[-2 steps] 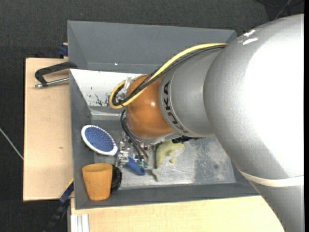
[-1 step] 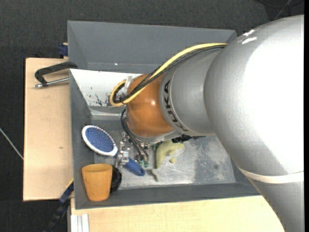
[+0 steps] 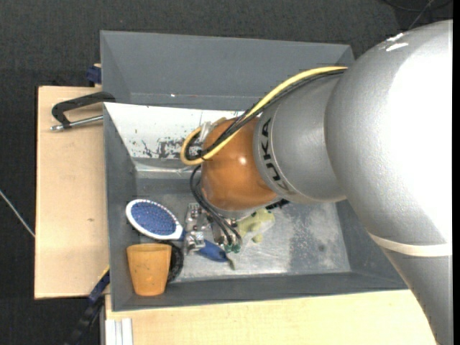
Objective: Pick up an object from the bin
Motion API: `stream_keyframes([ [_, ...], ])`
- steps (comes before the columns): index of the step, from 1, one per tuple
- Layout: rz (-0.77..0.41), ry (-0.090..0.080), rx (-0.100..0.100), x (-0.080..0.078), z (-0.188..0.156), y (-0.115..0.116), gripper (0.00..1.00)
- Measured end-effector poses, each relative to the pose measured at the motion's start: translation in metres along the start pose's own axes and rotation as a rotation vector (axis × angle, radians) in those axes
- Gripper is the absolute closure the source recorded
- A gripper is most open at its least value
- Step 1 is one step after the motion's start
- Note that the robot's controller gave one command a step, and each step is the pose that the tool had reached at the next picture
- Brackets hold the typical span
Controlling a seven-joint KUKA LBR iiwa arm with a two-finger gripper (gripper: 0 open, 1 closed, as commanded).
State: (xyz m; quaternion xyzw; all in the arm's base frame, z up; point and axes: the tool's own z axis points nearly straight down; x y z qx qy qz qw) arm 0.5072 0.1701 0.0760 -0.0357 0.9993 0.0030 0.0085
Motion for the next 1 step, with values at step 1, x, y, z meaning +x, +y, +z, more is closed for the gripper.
stream_keyframes([
  [1,-0.011,0.005,0.004,-0.0060,-0.1655,-0.0479,1.00],
])
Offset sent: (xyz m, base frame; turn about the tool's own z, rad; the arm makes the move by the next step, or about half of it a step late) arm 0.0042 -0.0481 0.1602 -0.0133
